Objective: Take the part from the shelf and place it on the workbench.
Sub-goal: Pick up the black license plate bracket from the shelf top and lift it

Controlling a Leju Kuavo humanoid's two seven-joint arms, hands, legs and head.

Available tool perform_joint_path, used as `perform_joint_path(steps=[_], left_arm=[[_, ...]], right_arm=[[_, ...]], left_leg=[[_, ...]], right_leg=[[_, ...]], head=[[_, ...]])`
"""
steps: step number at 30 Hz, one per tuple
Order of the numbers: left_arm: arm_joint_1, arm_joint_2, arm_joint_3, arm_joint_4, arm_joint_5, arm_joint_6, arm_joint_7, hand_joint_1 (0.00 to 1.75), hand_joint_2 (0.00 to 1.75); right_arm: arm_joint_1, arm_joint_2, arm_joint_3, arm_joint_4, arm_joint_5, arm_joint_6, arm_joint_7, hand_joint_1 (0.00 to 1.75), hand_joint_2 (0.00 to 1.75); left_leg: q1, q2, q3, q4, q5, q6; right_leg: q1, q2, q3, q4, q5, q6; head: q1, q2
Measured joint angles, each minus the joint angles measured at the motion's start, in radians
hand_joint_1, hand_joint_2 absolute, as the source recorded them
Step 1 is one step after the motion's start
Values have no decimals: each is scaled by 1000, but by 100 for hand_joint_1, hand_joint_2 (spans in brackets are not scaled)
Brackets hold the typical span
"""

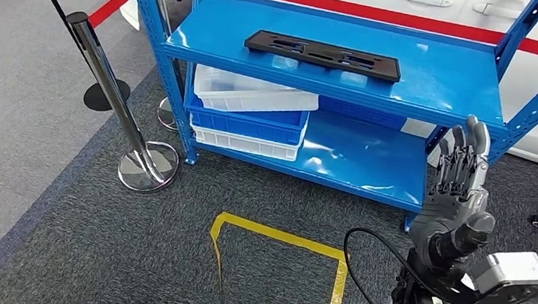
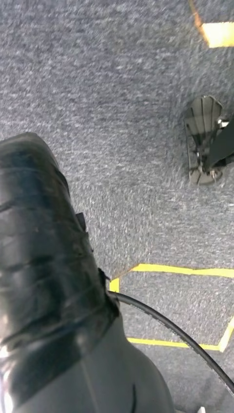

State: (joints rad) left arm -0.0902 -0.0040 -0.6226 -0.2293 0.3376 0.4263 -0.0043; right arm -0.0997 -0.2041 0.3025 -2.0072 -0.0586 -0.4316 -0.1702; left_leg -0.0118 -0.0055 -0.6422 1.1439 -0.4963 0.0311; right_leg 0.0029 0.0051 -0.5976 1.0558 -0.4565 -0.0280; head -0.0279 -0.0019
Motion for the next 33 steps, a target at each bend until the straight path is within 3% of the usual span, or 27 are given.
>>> perform_joint_path(steps=[2, 5, 7, 10, 11, 12, 13, 15, 17, 20, 22, 25, 26, 27, 28, 29, 31, 33], left_arm=[[-2, 1, -1, 0, 0, 1, 0, 0, 0], [-2, 3, -2, 0, 0, 3, 0, 0, 0], [-1, 2, -2, 0, 0, 4, 0, 0, 0], [-3, 2, -3, 0, 0, 4, -1, 0, 0], [-3, 2, -3, 0, 0, 4, -1, 0, 0], [-2, 2, -3, 0, 0, 4, -1, 0, 0], [-1, 2, -3, 0, 0, 4, -1, 0, 0], [0, 2, -4, 0, 0, 4, 0, 0, 0], [-2, 2, -4, 1, 1, 5, 0, 0, 0], [-2, 2, -5, 1, 1, 5, 1, 0, 0], [-2, 1, -6, 1, 1, 4, 1, 0, 0], [-2, -1, -7, 1, 2, 3, 1, 0, 0], [-2, -1, -7, 1, 3, 3, 1, 0, 0], [0, -1, -7, 1, 3, 2, 1, 0, 0], [1, -1, -7, 1, 4, 2, 2, 0, 0], [1, -1, -7, 1, 4, 2, 2, 0, 0], [-1, -1, -8, 1, 3, 1, 2, 0, 0], [-3, -1, -8, 1, 3, 0, 2, 0, 0]], right_arm=[[0, 0, 0, 0, 0, 0, 0, 0, 0], [0, -1, 0, -1, 0, 0, 0, 0, 0], [-1, -3, 1, -3, 0, 0, 0, 0, 0], [1, -5, 2, -4, 0, 0, 0, 0, 0], [2, -6, 2, -4, 0, 1, 0, 0, 0], [4, -6, 3, -4, 0, 1, 0, 0, 0], [4, -7, 3, -4, 0, 1, 1, 0, 0], [4, -9, 3, -4, 0, 2, 3, 0, 0], [4, -10, 4, -5, 0, 3, 5, 0, 0], [5, -10, 4, -6, 0, 7, 7, 0, 0], [4, -11, 5, -6, 0, 10, 8, 0, 0], [4, -11, 7, -6, 0, 12, 11, 0, 0], [5, -11, 7, -6, -1, 12, 12, 0, 0], [5, -11, 7, -6, -1, 12, 14, 0, 0], [6, -11, 8, -6, -1, 12, 16, 0, 0], [6, -11, 8, -6, -1, 12, 18, 0, 0], [6, -11, 8, -6, 0, 12, 21, 0, 0], [7, -12, 8, -6, 0, 11, 22, 0, 0]], left_leg=[[-15, 2, 44, -98, 32, 16], [-17, 3, 57, -130, 40, 22], [-8, 6, 71, -159, 55, 26], [-3, 7, 77, -173, 64, 30], [-2, 7, 76, -172, 63, 29], [0, 7, 75, -170, 62, 28], [3, 7, 75, -166, 60, 24], [10, 5, 72, -150, 51, 12], [11, 2, 63, -130, 41, -4], [13, 0, 54, -122, 38, -20], [16, 1, 40, -91, 16, -28], [19, 2, -39, 78, -69, -37], [20, 2, -66, 133, -88, -37], [20, 2, -79, 159, -89, -36], [19, 2, -74, 146, -71, -32], [17, 2, -51, 97, -38, -26], [10, 2, 15, -42, 20, -12], [3, 2, 49, -113, 35, -4]], right_leg=[[0, 0, 0, -2, 1, 2], [-1, -2, 1, -9, 5, 12], [1, -2, -5, 13, -13, 21], [-7, -2, -75, 167, -98, 36], [-12, -2, -98, 214, -113, 41], [-17, -2, -106, 232, -111, 47], [-21, -2, -96, 212, -90, 53], [-30, -2, -34, 94, -31, 65], [-32, 3, 7, 7, -4, 59], [-26, 8, 6, -3, -2, 33], [-26, 7, 6, -7, 1, 20], [-21, 5, 5, -8, 1, 8], [-19, 4, 5, -8, 1, 6], [-16, 4, 5, -8, 0, 5], [-13, 5, 6, -8, 0, 5], [-12, 5, 7, -8, 0, 5], [-10, 6, 9, -8, -1, 6], [-10, 6, 7, -9, -2, 12]], head=[[0, 0], [-1, 0], [0, 0], [2, 0], [2, 0], [2, 0], [2, 0], [2, 0], [2, 0], [1, 0], [0, 0], [-4, 0], [-4, 0], [-4, 0], [-4, 0], [-4, 0], [-4, 0], [-4, 0]])
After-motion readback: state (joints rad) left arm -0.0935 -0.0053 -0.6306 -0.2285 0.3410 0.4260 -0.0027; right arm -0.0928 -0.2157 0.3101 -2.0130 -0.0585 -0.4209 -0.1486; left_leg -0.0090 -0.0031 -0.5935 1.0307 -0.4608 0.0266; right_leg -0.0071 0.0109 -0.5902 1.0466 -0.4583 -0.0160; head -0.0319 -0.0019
